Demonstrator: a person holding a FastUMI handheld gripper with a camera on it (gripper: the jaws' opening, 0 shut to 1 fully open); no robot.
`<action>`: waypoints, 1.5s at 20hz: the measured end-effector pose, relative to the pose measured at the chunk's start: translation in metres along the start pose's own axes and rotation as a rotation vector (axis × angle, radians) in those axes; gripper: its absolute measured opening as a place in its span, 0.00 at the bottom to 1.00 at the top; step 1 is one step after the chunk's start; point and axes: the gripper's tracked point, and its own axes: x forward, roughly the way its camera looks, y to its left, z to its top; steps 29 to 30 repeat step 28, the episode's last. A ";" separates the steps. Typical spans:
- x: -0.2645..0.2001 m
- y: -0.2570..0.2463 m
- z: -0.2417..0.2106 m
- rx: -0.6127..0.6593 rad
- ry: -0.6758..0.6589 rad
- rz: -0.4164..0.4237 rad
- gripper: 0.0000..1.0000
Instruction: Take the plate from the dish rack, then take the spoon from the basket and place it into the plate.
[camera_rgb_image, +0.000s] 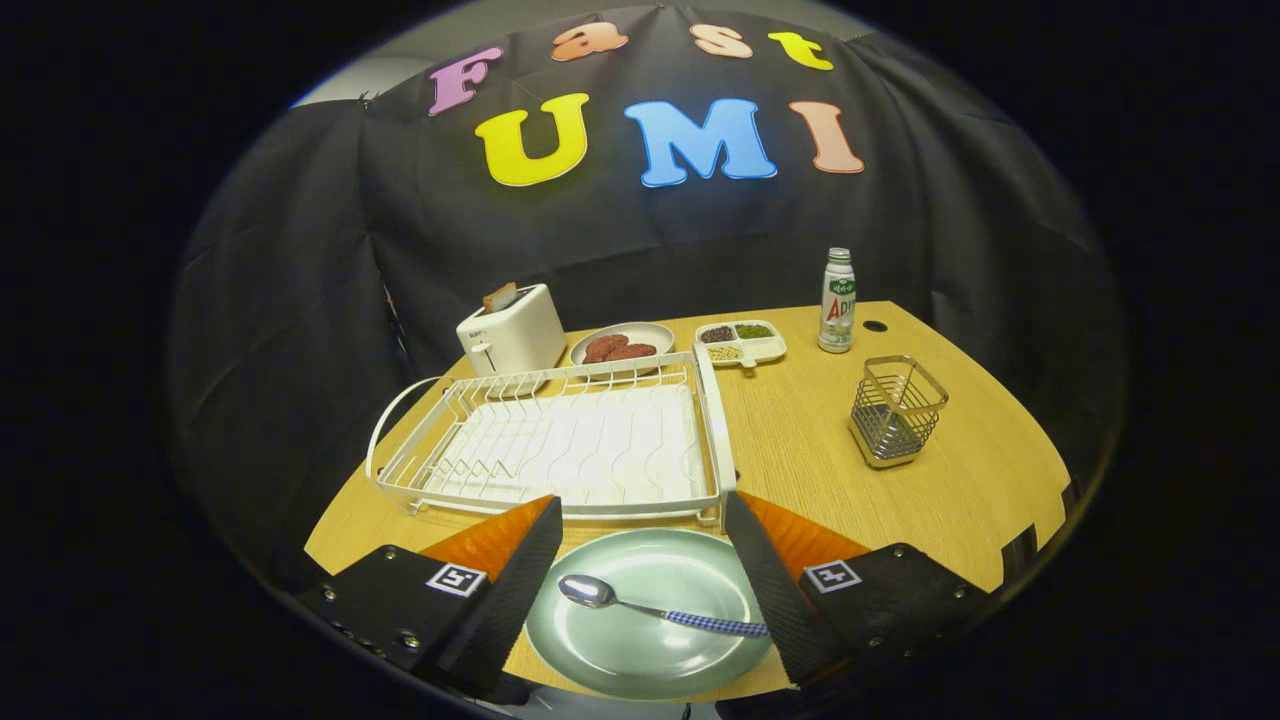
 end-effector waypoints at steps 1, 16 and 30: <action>-0.002 0.000 0.009 0.000 -0.015 0.000 1.00; -0.038 -0.129 0.222 0.000 -0.524 -0.146 0.99; 0.007 -0.383 0.175 -0.079 -0.572 -0.426 0.99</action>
